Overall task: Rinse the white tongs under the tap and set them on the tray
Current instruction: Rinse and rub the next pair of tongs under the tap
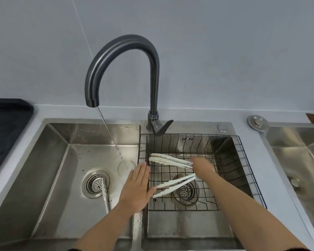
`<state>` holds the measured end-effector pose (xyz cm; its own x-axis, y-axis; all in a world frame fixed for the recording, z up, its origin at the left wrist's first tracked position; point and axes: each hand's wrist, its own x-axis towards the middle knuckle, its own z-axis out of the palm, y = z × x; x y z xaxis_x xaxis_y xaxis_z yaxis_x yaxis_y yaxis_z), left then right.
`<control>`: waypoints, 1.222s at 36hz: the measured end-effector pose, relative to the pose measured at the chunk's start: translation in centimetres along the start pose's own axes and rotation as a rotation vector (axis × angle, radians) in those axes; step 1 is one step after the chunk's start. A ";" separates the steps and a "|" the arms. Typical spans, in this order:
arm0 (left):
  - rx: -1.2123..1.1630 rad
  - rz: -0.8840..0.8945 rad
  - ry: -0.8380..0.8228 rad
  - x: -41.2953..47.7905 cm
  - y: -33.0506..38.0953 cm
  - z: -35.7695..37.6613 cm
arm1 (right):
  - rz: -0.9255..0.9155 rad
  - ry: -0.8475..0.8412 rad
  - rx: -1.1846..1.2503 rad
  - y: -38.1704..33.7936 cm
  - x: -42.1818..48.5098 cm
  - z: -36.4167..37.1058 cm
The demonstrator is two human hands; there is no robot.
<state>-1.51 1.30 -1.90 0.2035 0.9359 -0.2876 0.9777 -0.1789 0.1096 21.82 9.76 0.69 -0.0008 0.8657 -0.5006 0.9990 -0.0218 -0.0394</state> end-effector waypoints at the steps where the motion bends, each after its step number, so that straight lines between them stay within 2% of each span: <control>1: 0.008 0.007 0.013 0.0 0.0 -0.1 | -0.013 0.005 -0.046 0.0 0.1 0.1; 5: 0.061 0.015 0.005 0.1 0.2 0.0 | -0.083 0.033 -0.183 -0.2 0.5 0.3; 16: 0.038 0.000 -0.070 -0.1 0.1 0.1 | -0.124 0.106 -0.248 2.3 -0.5 -3.7; 21: 0.092 0.041 -0.035 0.0 -0.1 0.8 | -0.146 0.119 -0.157 2.2 -2.1 -6.3; 24: 0.086 -0.005 -0.035 0.0 0.1 0.1 | -0.182 0.094 -0.055 0.5 -3.0 -7.2; 26: 0.035 0.052 -0.023 0.0 0.2 -0.3 | -0.213 0.050 0.002 -1.2 -3.6 -7.6; 30: -0.244 0.039 -0.176 -0.4 0.3 -2.5 | -0.247 -0.090 0.163 -5.7 -5.4 -7.7; 33: -0.638 -0.016 -0.120 -1.2 -1.1 -4.0 | -0.243 -0.222 0.309 -9.0 -6.5 -7.5; 36: -1.129 -0.230 -0.052 -2.4 -3.8 -5.4 | -0.166 -0.337 0.486 -12.4 -6.9 -6.6; 39: -1.549 -0.389 0.095 -3.3 -6.7 -6.6 | -0.040 -0.425 0.697 -15.4 -7.1 -5.3; 41: -1.704 -0.434 0.085 -3.5 -8.2 -7.7 | 0.044 -0.465 0.849 -17.3 -7.3 -4.3; 44: -1.758 -0.386 -0.060 -3.2 -9.4 -8.7 | 0.165 -0.505 1.121 -19.6 -7.4 -2.8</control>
<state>-11.79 2.59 6.32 0.0417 0.8241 -0.5649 -0.2192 0.5591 0.7996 2.36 5.16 7.59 -0.1445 0.5277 -0.8371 0.3991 -0.7430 -0.5373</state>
